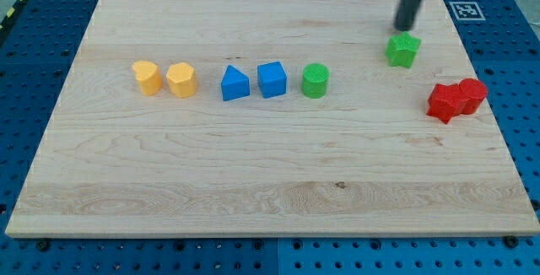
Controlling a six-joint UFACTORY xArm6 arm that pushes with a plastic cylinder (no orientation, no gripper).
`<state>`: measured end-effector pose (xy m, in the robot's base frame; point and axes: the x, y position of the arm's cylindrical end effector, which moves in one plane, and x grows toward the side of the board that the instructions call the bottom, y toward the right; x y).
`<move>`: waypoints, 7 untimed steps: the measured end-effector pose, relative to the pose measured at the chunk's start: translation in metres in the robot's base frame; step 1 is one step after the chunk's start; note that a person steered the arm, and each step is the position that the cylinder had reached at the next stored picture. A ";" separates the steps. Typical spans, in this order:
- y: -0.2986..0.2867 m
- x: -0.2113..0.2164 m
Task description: Move the green star up a bit
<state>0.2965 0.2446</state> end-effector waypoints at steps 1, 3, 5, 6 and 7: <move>0.069 0.007; 0.029 0.048; -0.064 0.105; -0.046 0.034; -0.026 -0.014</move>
